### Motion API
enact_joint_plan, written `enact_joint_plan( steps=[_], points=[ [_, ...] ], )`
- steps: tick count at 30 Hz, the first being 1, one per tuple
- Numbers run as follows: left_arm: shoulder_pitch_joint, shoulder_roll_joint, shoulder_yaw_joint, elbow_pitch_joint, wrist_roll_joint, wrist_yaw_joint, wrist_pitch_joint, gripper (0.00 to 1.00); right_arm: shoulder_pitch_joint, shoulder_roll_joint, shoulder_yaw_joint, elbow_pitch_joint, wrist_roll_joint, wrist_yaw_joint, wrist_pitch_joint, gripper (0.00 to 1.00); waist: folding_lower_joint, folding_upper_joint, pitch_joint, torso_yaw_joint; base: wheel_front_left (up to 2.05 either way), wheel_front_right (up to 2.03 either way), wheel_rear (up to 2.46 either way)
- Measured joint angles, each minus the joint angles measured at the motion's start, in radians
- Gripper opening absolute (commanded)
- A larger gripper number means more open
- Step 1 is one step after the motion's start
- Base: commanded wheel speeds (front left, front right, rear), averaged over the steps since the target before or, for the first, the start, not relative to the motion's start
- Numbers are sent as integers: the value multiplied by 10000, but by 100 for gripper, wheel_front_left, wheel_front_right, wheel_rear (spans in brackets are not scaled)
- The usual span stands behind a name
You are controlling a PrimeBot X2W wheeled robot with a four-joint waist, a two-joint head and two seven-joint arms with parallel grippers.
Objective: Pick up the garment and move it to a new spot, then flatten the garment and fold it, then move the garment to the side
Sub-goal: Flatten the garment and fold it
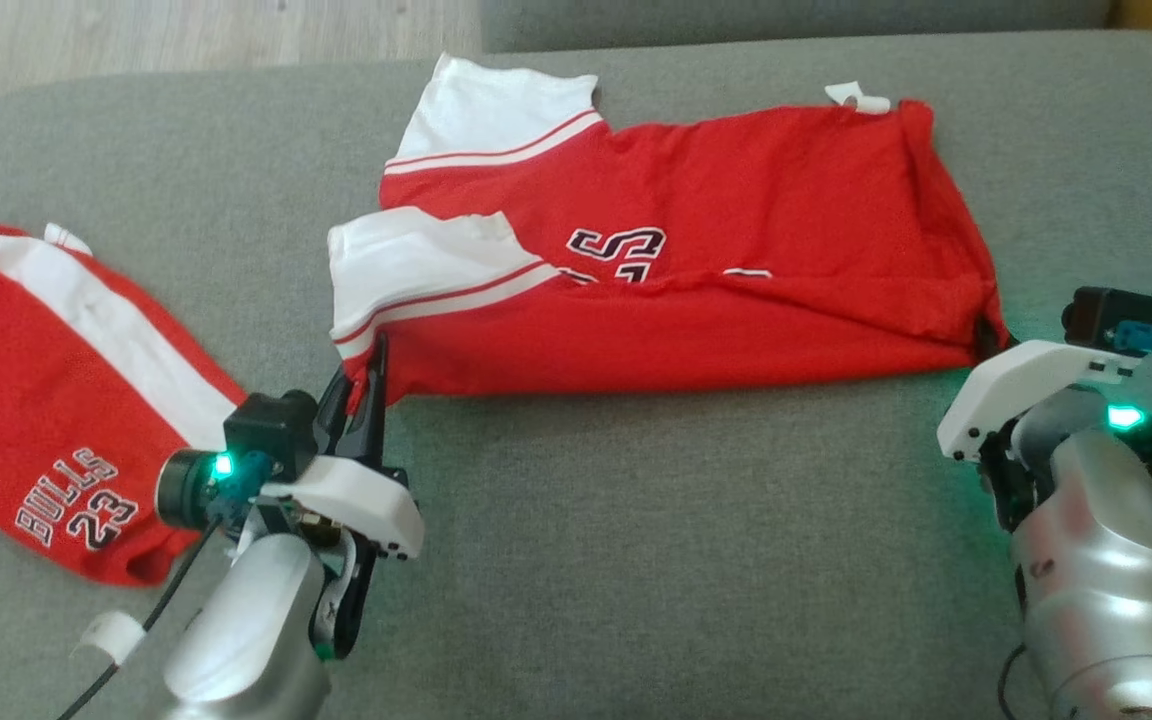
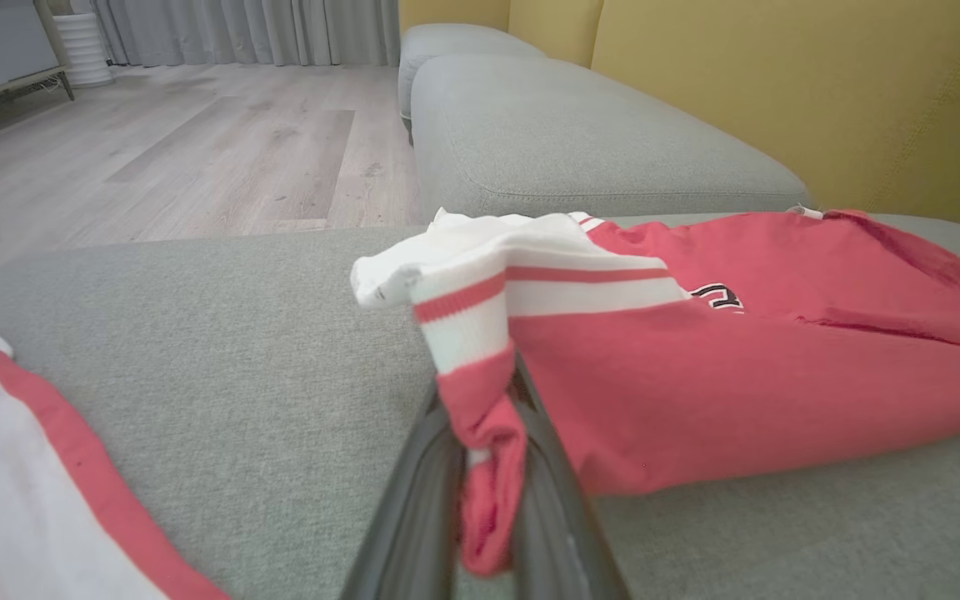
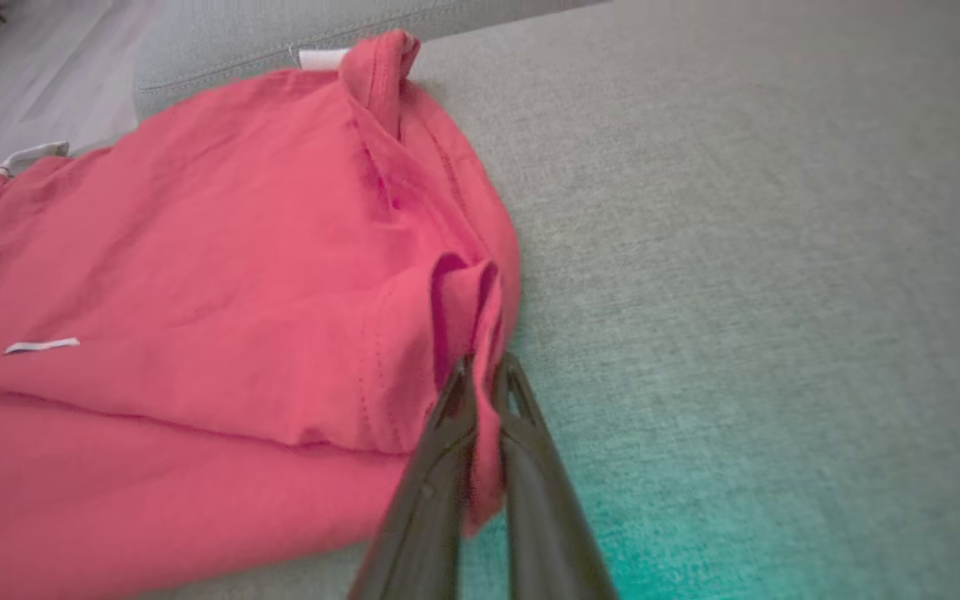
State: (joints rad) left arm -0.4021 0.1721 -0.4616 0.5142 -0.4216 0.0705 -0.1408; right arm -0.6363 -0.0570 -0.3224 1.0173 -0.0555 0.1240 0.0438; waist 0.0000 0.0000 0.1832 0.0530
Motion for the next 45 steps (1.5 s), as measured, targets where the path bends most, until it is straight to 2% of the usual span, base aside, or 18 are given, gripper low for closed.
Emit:
enact_joint_plan(
  steps=[9,16,23,25,30,34,35,36,37,38,39,40,45],
  points=[
    [791,132,-245,232,-10,-2,-17,0,625,13,144,46,167,2,-504,0,-1,0,-837,-274,0,0,0],
    [1846,391,-598,-61,-10,-90,180,0,1919,25,527,-491,809,0,-247,0,-2,0,-1702,-541,0,0,0],
    [3082,759,-1057,-1145,-10,-71,859,0,3514,48,932,-2182,1459,2,479,0,-3,0,-2232,-798,0,0,0],
    [3305,871,-1072,-1461,-10,100,938,0,4007,75,970,-2800,1653,0,761,0,-3,0,-2299,-826,0,0,0],
    [3508,947,-1009,-1848,-46,364,968,0,4904,121,982,-4217,1935,0,1419,0,-2,0,-2305,-868,0,0,0],
    [3504,959,-1001,-1950,-117,355,1118,0,5132,125,968,-5133,2029,0,1843,0,-1,0,-2249,-905,0,0,0],
    [3504,963,-1026,-1946,-117,351,1221,0,5179,125,968,-5336,2029,0,1948,31,-1,0,-2223,-910,0,0,0],
    [3503,966,-1055,-1937,-117,347,1298,0,5249,125,963,-5520,2021,0,2034,100,0,0,-2198,-915,0,0,0],
    [3503,968,-1078,-1925,-121,343,1350,0,5309,130,915,-5639,2029,0,2061,100,0,0,-2177,-919,0,0,0],
    [3503,970,-1085,-1902,-150,341,1423,18,5363,132,876,-5753,2046,0,2134,100,0,0,-2154,-923,0,0,0],
    [3502,982,-1093,-1879,-209,345,1507,47,5431,130,838,-5889,2050,0,2150,100,0,0,-2131,-926,0,0,0],
    [3501,993,-1106,-1858,-217,353,1578,100,5494,130,782,-6004,2050,0,2150,100,-1,1,-2108,-931,0,0,0],
    [3459,1018,-1018,-1875,-219,477,1444,100,5521,130,545,-6575,2048,0,2052,100,0,0,-1991,-960,0,0,0]
  ],
)
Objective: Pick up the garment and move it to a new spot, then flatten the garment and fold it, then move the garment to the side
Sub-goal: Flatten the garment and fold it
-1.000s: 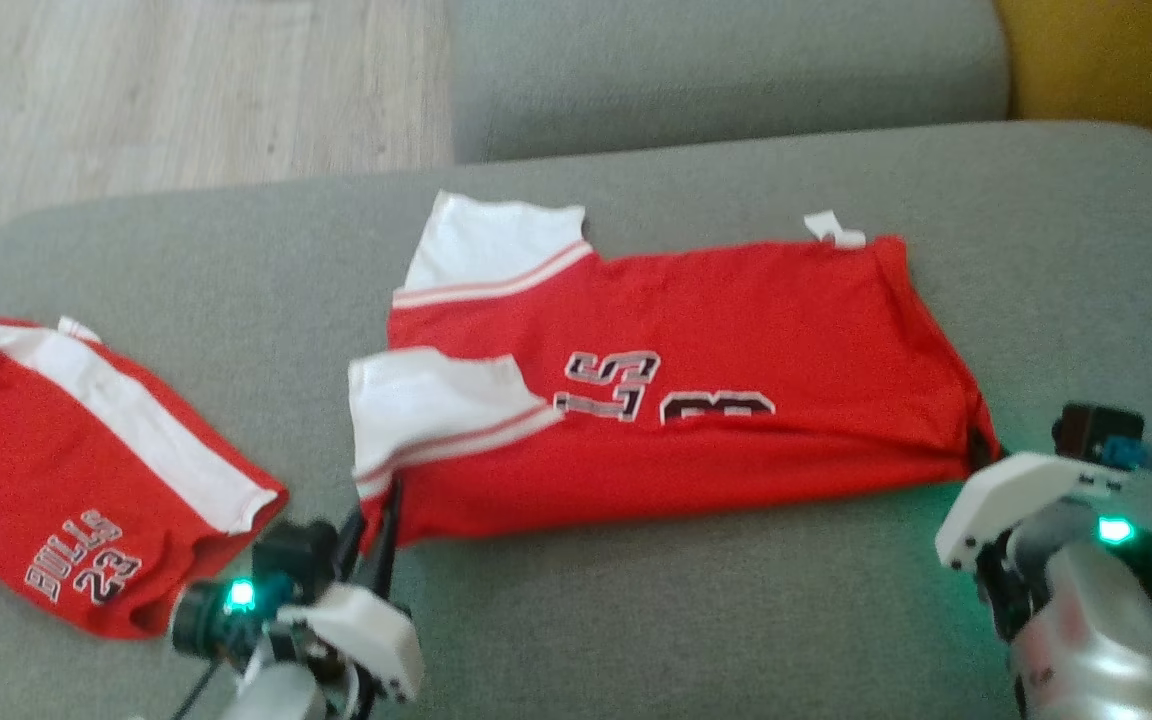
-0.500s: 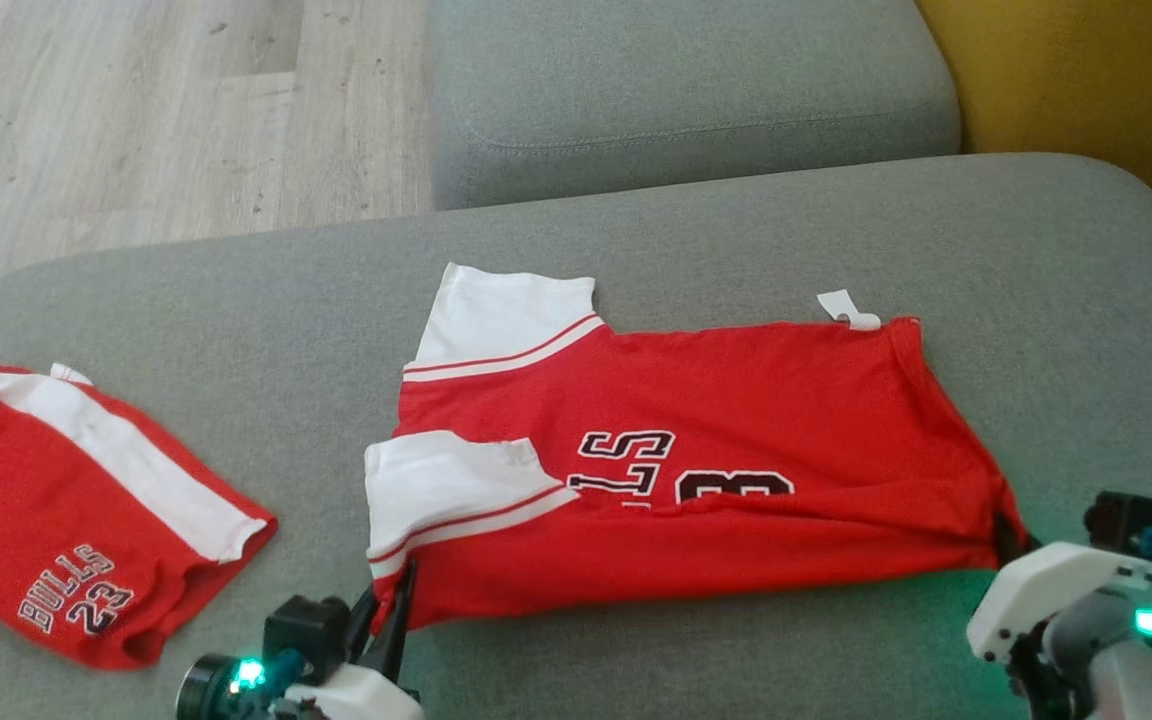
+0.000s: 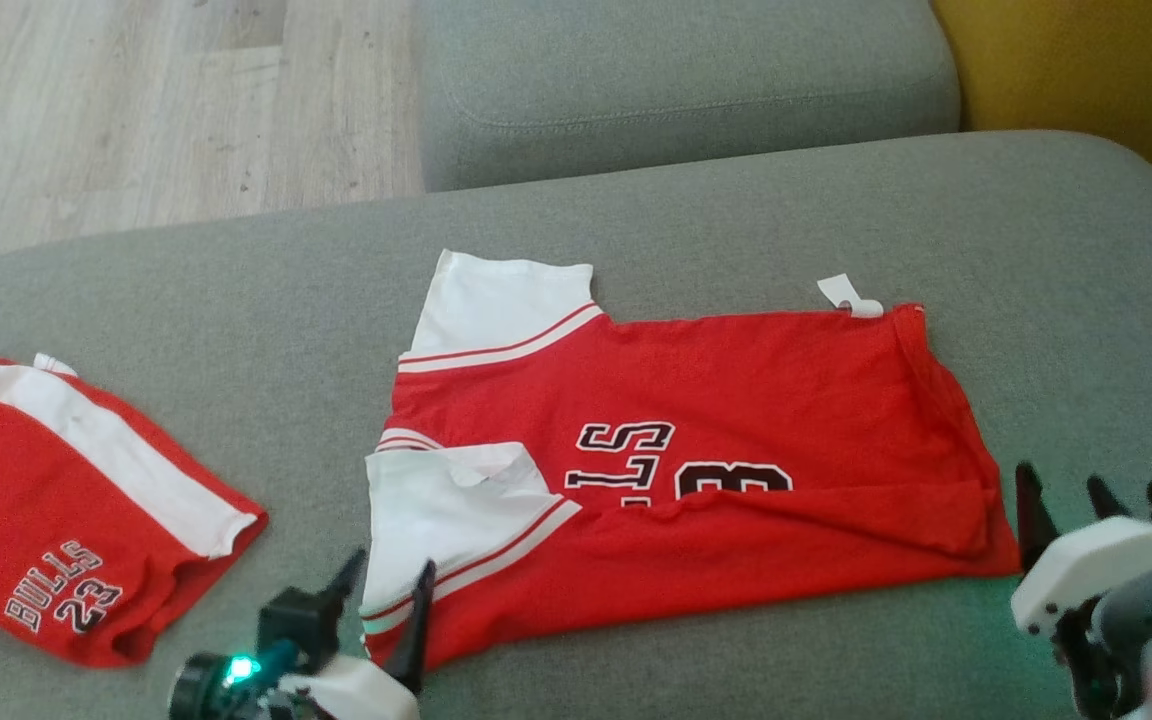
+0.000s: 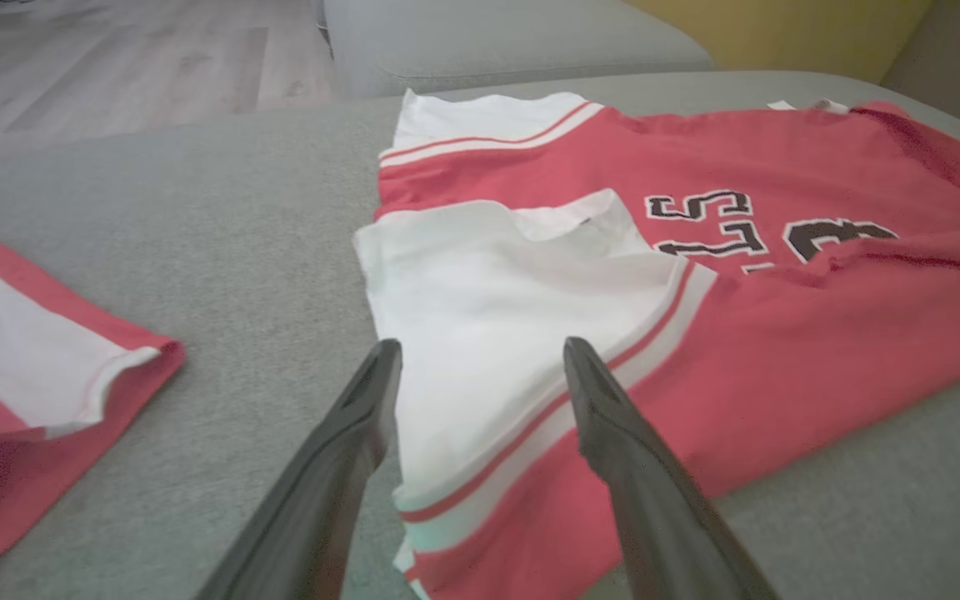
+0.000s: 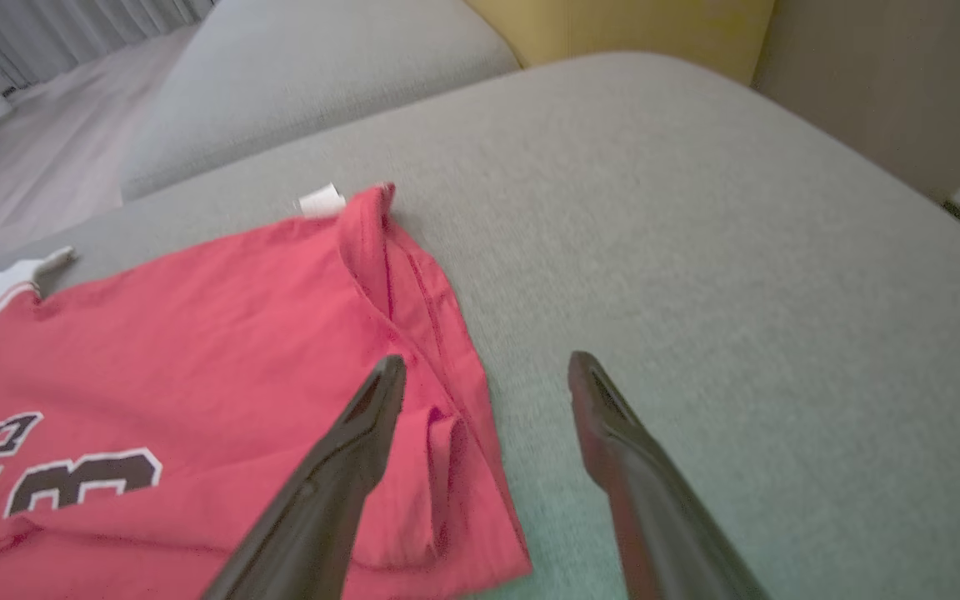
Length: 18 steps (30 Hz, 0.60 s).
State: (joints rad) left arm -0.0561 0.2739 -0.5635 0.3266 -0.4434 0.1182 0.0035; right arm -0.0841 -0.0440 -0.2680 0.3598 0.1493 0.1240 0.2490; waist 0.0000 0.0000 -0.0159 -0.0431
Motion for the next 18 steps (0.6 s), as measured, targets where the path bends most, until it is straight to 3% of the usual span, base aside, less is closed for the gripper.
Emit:
enact_joint_plan(
  steps=[5,11,18],
  points=[
    [-446,13,332,-382,-69,27,-642,100,-355,0,146,-589,-98,0,-554,100,0,0,207,-26,0,0,0],
    [-2303,397,326,-608,67,-686,-449,100,-1385,0,525,-872,-320,0,-823,100,1,0,810,-68,0,0,0],
    [-4787,788,293,-2,-123,-1848,1066,100,-2632,-4,736,-872,-437,0,-941,100,3,0,1676,-257,0,0,0]
  ],
)
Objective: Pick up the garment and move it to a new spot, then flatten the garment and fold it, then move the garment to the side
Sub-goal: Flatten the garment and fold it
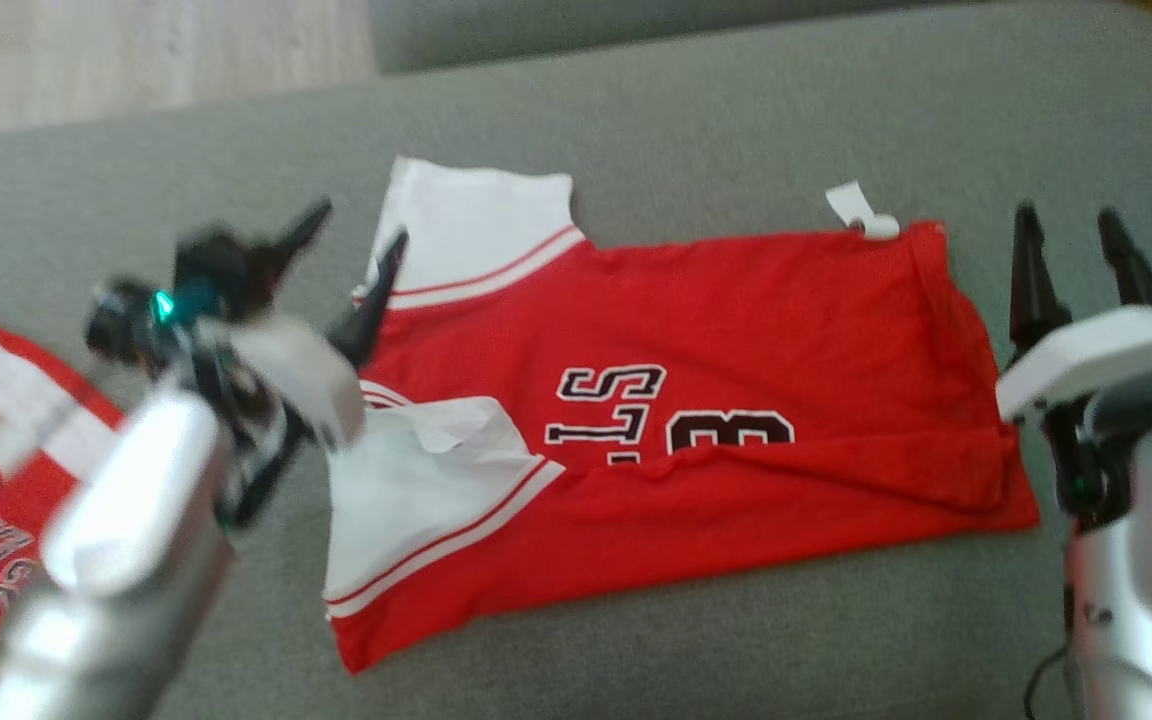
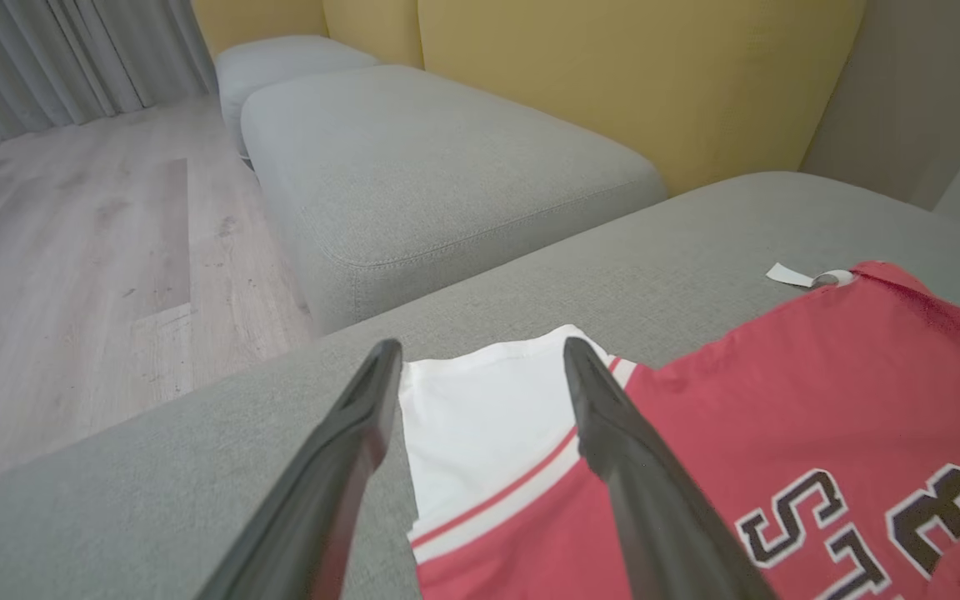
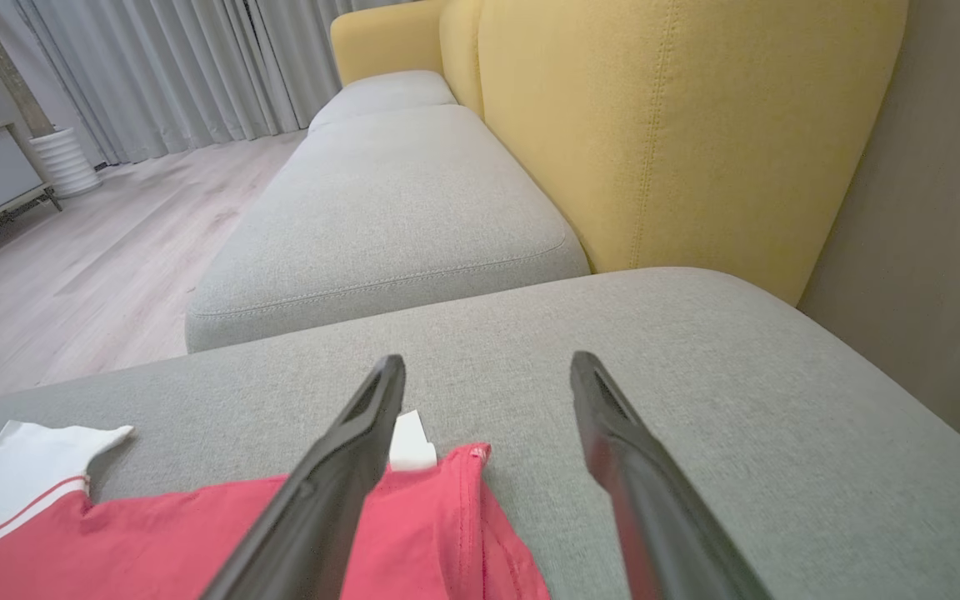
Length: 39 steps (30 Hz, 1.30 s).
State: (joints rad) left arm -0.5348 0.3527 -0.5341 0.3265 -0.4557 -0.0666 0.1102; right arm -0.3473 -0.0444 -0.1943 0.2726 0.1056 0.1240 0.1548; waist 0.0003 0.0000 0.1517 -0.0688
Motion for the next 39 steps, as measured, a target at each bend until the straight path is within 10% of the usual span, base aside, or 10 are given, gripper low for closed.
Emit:
enact_joint_plan(
  steps=[18,39],
  points=[
    [-4814,1160,-1919,3430,-3135,-656,3559,100,-2327,-19,1060,21,550,0,-426,100,-1,0,2682,-1291,0,0,0],
    [-6099,1151,-3386,5010,-4312,-656,3219,100,-2668,-21,1638,-125,1127,0,-460,100,-3,0,3313,-1806,0,0,0]
  ],
)
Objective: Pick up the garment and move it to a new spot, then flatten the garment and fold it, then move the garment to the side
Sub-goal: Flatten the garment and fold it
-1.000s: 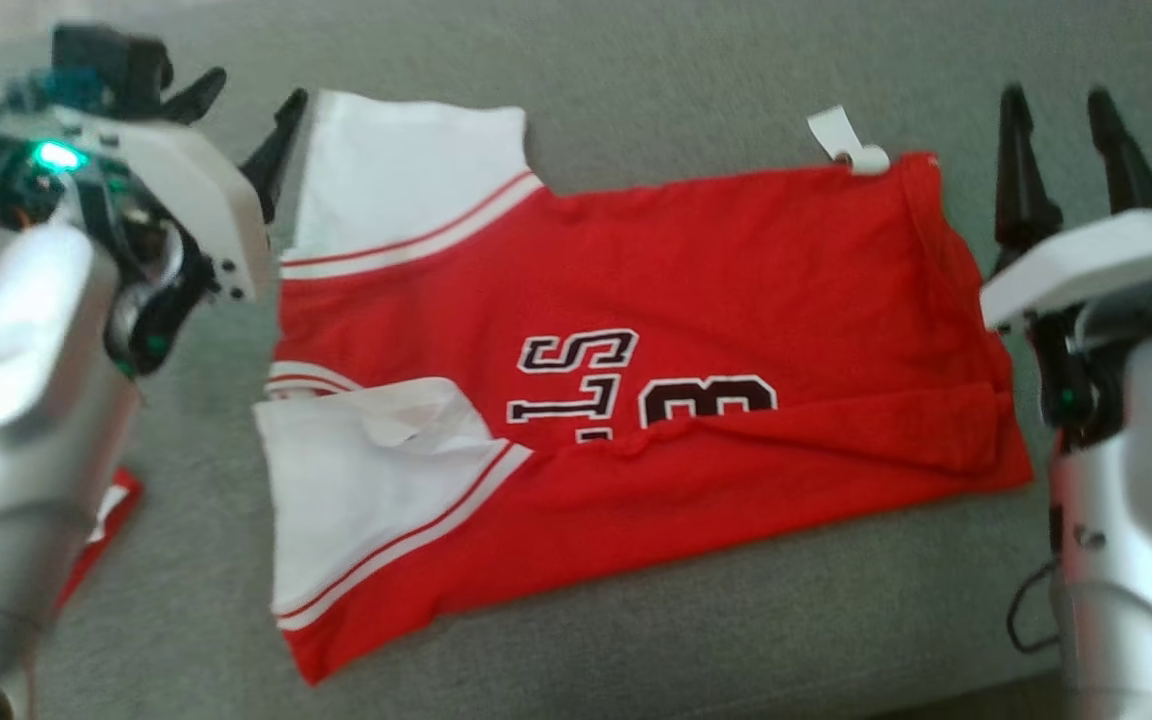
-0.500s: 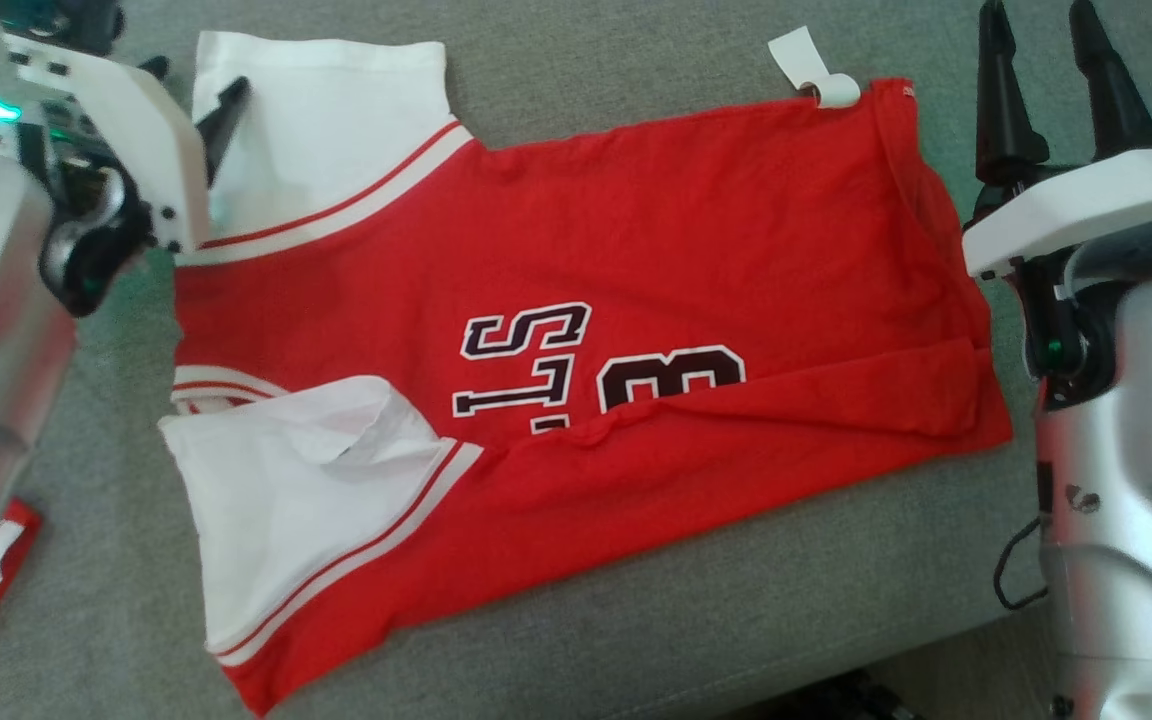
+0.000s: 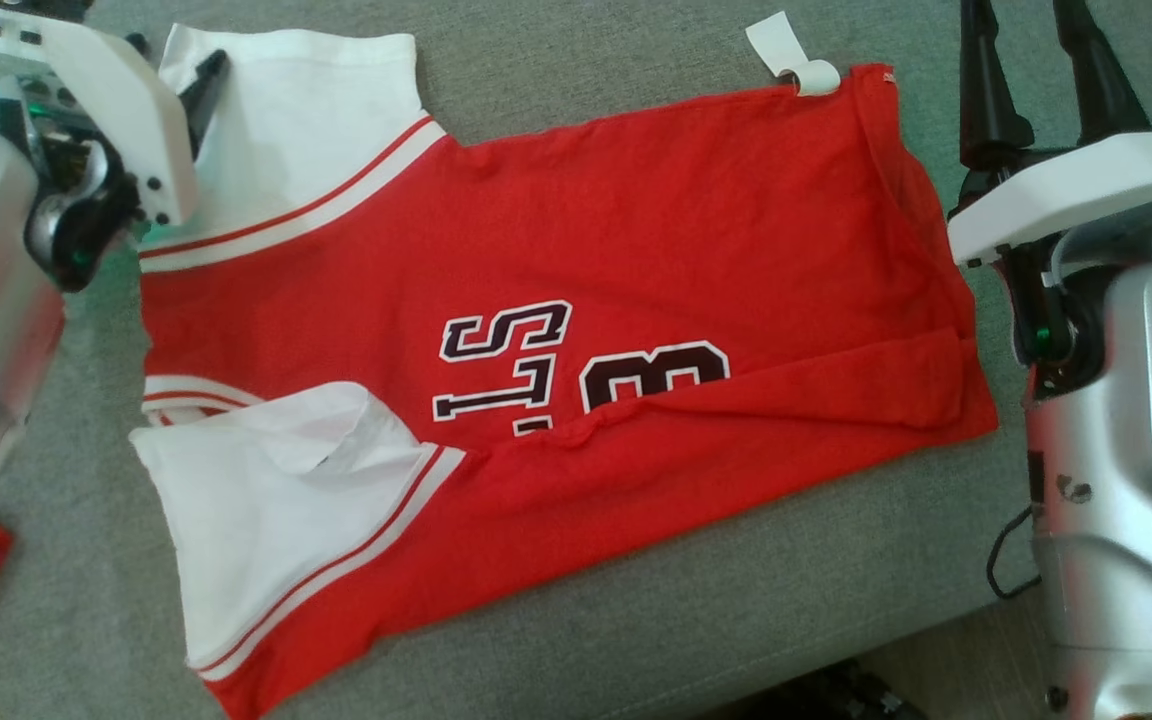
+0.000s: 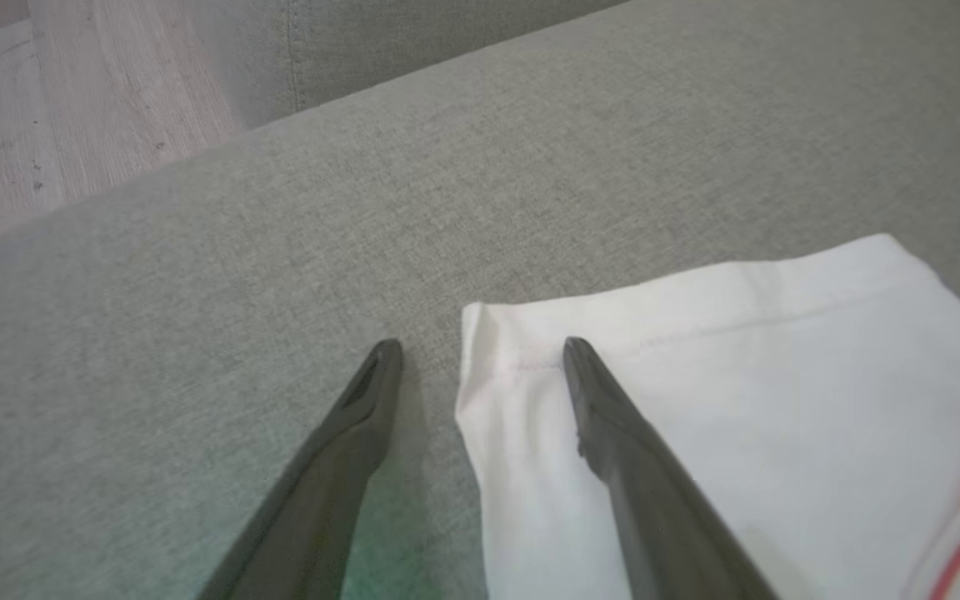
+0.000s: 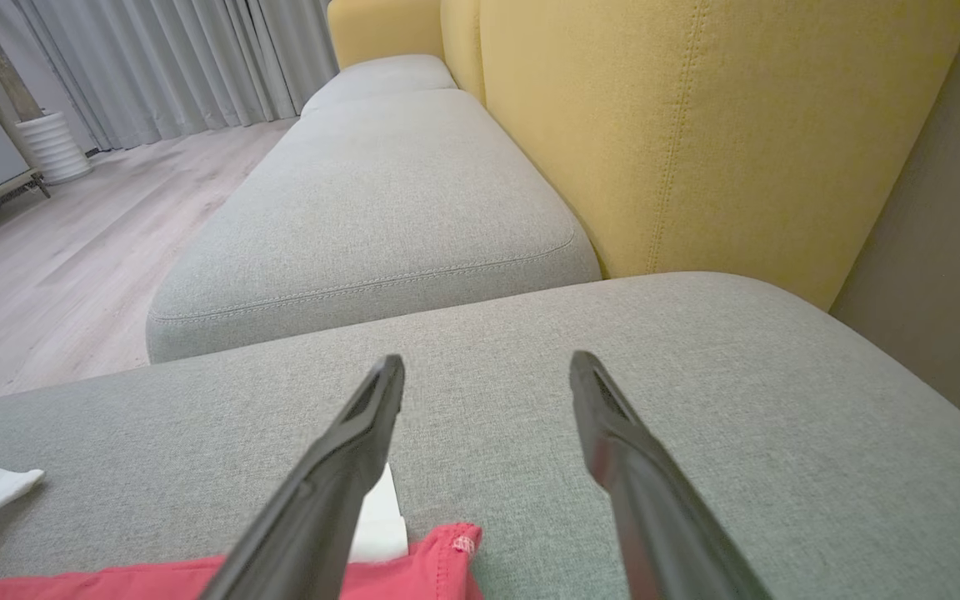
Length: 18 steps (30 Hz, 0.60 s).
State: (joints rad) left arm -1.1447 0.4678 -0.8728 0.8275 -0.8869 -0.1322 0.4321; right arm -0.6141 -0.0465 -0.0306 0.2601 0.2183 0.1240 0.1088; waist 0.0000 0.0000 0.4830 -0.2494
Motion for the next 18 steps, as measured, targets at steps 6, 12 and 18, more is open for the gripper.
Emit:
enact_joint_plan(
  steps=[6,12,18],
  points=[
    [3,-15,-514,-362,-598,0,12,0,-2,-2,-90,148,-117,0,0,100,0,0,-66,112,0,0,0],
    [33,-109,-654,-199,-639,0,-1453,0,-7,-13,-36,451,-957,0,171,100,0,0,-343,421,0,0,0],
    [123,-493,-644,-174,-608,-2,-2940,0,-198,-242,280,1037,-1233,0,752,100,0,0,-750,861,0,0,0]
  ],
)
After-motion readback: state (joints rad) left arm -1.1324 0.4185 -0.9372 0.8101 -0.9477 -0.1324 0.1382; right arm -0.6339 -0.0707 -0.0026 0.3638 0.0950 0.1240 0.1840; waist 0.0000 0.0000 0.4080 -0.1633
